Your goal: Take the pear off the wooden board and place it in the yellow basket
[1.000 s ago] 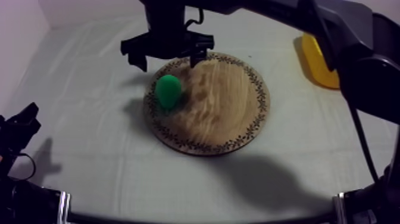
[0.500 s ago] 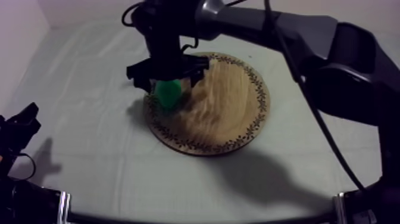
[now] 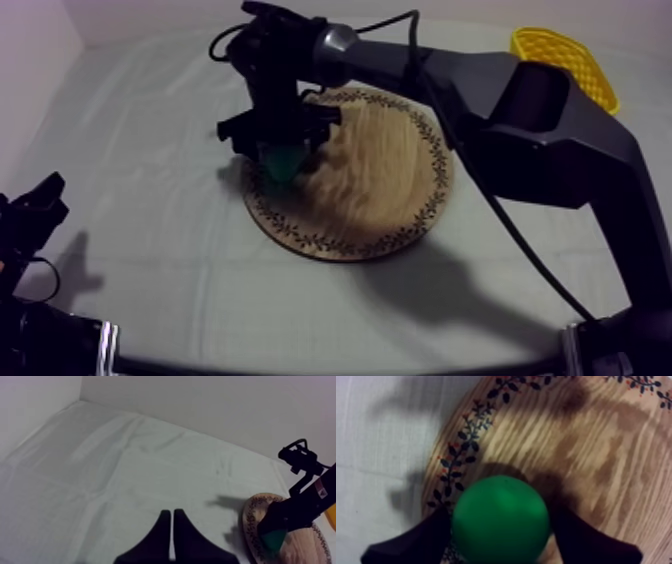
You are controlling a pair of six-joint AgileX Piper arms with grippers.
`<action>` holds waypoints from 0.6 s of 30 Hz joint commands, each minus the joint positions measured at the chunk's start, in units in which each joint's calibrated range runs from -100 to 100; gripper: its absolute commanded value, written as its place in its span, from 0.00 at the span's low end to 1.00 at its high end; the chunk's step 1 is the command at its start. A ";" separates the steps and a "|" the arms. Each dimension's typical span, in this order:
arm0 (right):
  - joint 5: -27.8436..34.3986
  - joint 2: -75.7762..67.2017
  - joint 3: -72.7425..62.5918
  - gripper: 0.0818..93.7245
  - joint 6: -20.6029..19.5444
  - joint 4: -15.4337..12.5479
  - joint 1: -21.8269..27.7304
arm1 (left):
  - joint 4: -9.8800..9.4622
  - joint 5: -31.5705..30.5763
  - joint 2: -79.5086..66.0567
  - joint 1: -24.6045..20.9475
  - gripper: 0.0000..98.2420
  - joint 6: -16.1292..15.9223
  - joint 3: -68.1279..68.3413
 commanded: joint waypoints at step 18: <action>-0.22 -14.32 7.44 0.38 4.73 2.39 3.82 | -0.02 -0.01 0.00 0.01 0.00 0.01 0.00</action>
